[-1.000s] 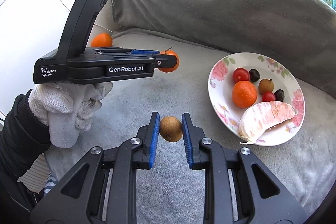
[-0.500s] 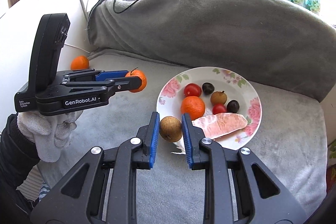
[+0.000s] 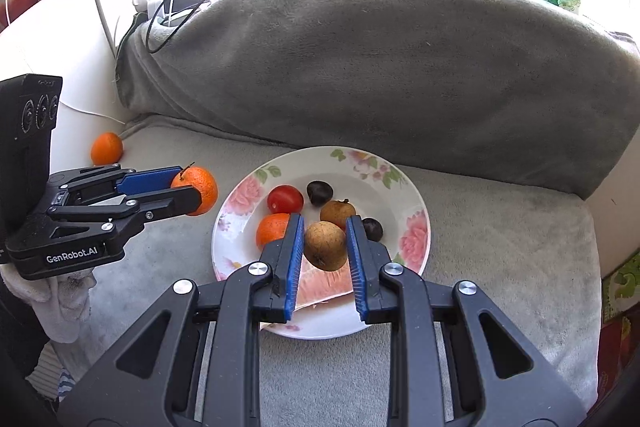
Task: Organize fruits
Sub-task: 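Carry the brown fruit over the plate with right gripper while left gripper carries the tangerine there, then open right gripper to drop the brown fruit while left gripper releases the tangerine into the plate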
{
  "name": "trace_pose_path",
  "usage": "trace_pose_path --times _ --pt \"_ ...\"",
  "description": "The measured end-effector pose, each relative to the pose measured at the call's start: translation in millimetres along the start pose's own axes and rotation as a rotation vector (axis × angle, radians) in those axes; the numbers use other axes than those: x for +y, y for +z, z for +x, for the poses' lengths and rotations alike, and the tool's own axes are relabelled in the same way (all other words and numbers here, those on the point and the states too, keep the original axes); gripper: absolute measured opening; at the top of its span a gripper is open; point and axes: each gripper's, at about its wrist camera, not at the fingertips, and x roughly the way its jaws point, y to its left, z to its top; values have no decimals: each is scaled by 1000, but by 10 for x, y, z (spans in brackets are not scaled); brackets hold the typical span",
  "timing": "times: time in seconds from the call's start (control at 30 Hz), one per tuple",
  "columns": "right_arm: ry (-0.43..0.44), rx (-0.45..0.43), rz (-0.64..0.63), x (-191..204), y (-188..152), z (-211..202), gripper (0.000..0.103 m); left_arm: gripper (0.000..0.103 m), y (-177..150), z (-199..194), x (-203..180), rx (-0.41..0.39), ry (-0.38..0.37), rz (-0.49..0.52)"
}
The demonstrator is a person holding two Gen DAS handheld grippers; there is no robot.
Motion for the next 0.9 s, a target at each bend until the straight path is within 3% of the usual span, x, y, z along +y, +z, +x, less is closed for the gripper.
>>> trace_pose_path --times 0.9 --pt "-2 38 45 -287 224 451 23 34 42 193 -303 37 -51 56"
